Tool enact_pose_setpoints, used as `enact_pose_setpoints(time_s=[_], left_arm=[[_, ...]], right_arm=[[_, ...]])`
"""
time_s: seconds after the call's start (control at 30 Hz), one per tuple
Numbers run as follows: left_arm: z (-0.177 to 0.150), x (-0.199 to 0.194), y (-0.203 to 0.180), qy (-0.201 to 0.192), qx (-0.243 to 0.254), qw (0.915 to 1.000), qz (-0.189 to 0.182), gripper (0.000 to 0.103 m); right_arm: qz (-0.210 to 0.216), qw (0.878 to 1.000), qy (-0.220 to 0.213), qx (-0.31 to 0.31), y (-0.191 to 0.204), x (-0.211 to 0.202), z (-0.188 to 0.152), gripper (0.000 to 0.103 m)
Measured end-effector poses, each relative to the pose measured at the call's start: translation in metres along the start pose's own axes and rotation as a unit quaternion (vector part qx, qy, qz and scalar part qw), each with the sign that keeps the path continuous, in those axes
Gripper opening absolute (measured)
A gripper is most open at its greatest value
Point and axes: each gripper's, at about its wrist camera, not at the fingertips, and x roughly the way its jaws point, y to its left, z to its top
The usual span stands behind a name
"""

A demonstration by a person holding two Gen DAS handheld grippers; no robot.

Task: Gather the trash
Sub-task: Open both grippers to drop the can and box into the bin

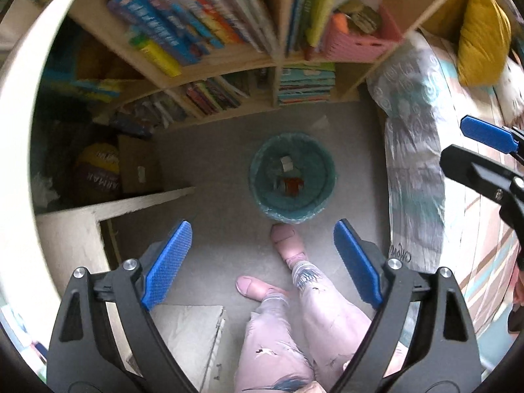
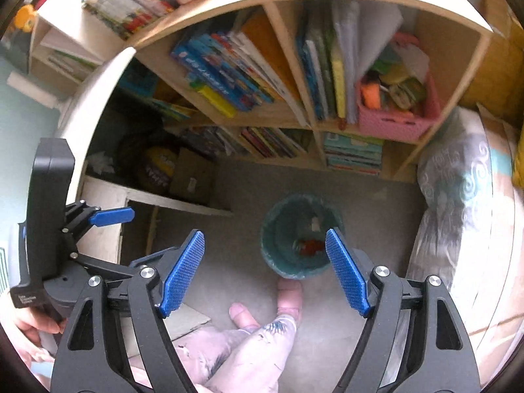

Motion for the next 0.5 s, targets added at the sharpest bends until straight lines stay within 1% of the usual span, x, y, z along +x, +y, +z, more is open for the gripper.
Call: enact_pose_setpoints(time_s=[0.1,0.17,0.27,0.3,0.33,0.4,0.43,0.47,0.5], left_arm=[[-0.01,-0.015,0.021,-0.012,-0.035,0.9993,0.001,0.086],[-0.019,-0.027,0.037,-0.025,-0.064,0.9976,0.002,0.087],[-0.041,-0.047,0.069,-0.041,-0.122,0.9916,0.005,0.088],[-0.052,-0.055,0.082,-0.048,-0.148,0.9878,0.006,0.088],[-0.063,-0.063,0.096,-0.054,-0.175,0.9831,0.008,0.088],[-0.087,-0.078,0.122,-0.066,-0.225,0.9719,0.014,0.088],[-0.096,-0.083,0.131,-0.07,-0.243,0.9673,0.017,0.088],[-0.113,-0.092,0.146,-0.077,-0.273,0.9587,0.024,0.088],[-0.123,-0.097,0.155,-0.081,-0.29,0.9533,0.027,0.088]], right_arm=[[0.014,0.999,-0.003,-0.045,0.026,-0.004,0.01,0.077],[0.024,0.996,-0.005,-0.091,0.053,-0.006,0.018,0.077],[0.051,0.986,-0.005,-0.157,0.097,-0.006,0.03,0.077],[0.058,0.983,-0.006,-0.176,0.111,-0.006,0.032,0.077],[0.072,0.976,-0.004,-0.206,0.133,-0.006,0.037,0.077],[0.088,0.967,-0.005,-0.24,0.162,-0.006,0.042,0.077],[0.103,0.959,-0.006,-0.265,0.186,-0.007,0.044,0.077],[0.112,0.953,-0.006,-0.281,0.2,-0.007,0.046,0.077],[0.121,0.947,-0.005,-0.297,0.216,-0.007,0.047,0.077]])
